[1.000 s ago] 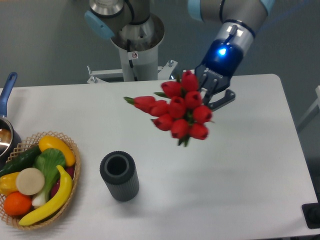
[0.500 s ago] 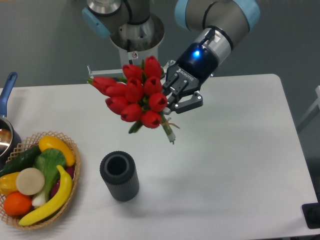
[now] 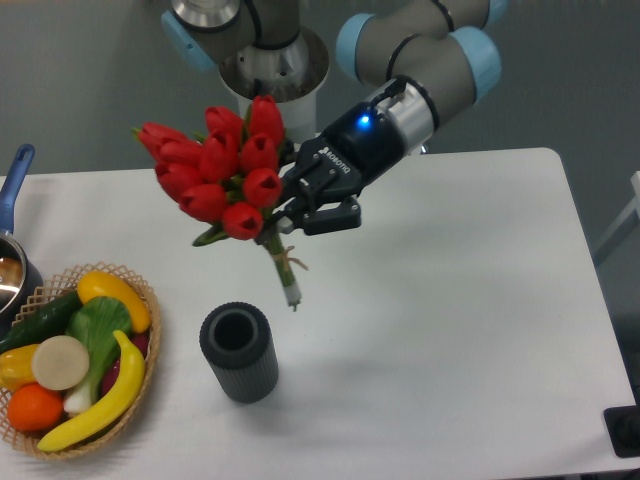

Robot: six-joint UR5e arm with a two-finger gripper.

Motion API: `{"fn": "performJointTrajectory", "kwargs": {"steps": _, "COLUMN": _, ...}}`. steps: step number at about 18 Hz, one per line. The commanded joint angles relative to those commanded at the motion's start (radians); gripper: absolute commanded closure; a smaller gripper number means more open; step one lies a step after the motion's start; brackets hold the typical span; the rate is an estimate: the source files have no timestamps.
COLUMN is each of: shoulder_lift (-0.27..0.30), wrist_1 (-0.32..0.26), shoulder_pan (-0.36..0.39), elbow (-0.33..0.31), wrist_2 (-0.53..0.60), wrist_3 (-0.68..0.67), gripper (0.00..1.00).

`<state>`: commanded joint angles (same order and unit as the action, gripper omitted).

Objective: Insert the flowers into the vase
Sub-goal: 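Carry the red tulip bunch toward the black vase, stems down, then lower the tulip stems into the black vase opening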

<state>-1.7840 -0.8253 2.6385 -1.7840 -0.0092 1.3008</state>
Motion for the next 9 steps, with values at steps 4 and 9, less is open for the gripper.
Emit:
{"fn": "performJointTrajectory", "kwargs": {"steps": 4, "shoulder_lift": -0.035, "wrist_1": -0.003, "shoulder_pan": -0.028, "elbow": 0.029, "wrist_2": 0.005, "wrist_3": -0.008, "gripper": 0.74}}
{"fn": "performJointTrajectory", "kwargs": {"steps": 9, "shoulder_lift": -0.071, "wrist_1": -0.003, "shoulder_pan": -0.058, "elbow": 0.025, "wrist_2": 0.006, "wrist_3": -0.008, "gripper": 0.74}}
